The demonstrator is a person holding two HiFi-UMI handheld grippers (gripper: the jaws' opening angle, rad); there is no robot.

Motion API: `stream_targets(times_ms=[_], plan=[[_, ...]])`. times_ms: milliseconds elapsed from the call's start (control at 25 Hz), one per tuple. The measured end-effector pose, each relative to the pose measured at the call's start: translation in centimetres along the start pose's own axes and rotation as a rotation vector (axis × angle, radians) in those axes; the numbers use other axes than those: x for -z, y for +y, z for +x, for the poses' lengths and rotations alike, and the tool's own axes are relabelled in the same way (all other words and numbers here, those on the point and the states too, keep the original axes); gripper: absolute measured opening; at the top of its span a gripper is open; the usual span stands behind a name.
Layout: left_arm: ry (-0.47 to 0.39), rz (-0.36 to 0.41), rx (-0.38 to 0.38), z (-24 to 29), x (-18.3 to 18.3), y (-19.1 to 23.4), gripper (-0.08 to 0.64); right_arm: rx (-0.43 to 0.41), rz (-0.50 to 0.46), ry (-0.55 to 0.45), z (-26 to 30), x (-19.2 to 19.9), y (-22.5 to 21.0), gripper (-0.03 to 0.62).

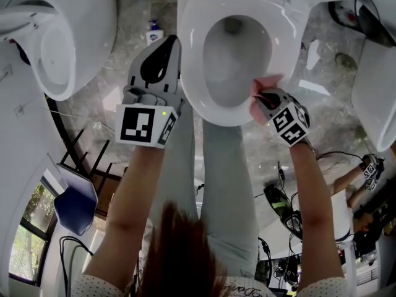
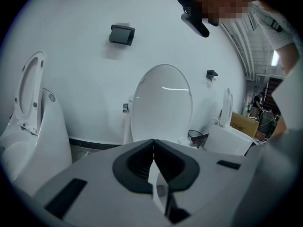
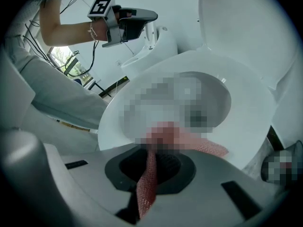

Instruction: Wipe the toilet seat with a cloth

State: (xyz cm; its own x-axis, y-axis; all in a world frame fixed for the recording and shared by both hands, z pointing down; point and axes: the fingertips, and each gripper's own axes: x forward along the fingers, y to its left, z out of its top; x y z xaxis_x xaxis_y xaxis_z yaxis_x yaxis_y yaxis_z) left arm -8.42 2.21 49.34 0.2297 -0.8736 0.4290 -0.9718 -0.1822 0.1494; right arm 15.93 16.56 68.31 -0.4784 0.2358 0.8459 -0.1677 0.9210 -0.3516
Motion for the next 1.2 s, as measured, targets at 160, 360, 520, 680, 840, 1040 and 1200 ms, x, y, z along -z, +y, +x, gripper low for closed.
stream_targets(times_ms=[160, 360, 520, 680, 840, 1040, 1200], plan=[[-0.001, 0.003, 0.006, 0.2, 0.0, -0.4, 0.005, -0.004, 0.004, -0.007, 0.5, -0.3, 1.0, 0.035], [-0.001, 0.007, 0.013, 0.1, 0.0, -1.0, 0.005, -0.036, 0.033, -0.021, 1.0, -0.3, 2.7, 0.035], [-0.001, 0.007, 0.014, -0.2, -0.1, -1.3, 0.005, -0.048, 0.042, -0.022, 1.6, -0.4, 4.1, 0.035], [-0.006, 0.011, 0.014, -0.5, -0.4, -1.2, 0.005, -0.069, 0.059, -0.024, 2.3, -0.7, 5.4, 0.035], [0.004, 0.01, 0.013, -0.6, 0.0, -1.1, 0.005, -0.078, 0.079, -0.025, 2.9, -1.0, 6.4, 0.035], [0.011, 0.011, 0.015, -0.8, 0.5, -1.3, 0.005, -0.085, 0.111, -0.023, 3.6, -1.5, 7.2, 0.035], [0.012, 0.009, 0.027, -0.7, 0.6, -1.7, 0.005, -0.089, 0.133, -0.019, 3.7, -1.7, 7.6, 0.035]])
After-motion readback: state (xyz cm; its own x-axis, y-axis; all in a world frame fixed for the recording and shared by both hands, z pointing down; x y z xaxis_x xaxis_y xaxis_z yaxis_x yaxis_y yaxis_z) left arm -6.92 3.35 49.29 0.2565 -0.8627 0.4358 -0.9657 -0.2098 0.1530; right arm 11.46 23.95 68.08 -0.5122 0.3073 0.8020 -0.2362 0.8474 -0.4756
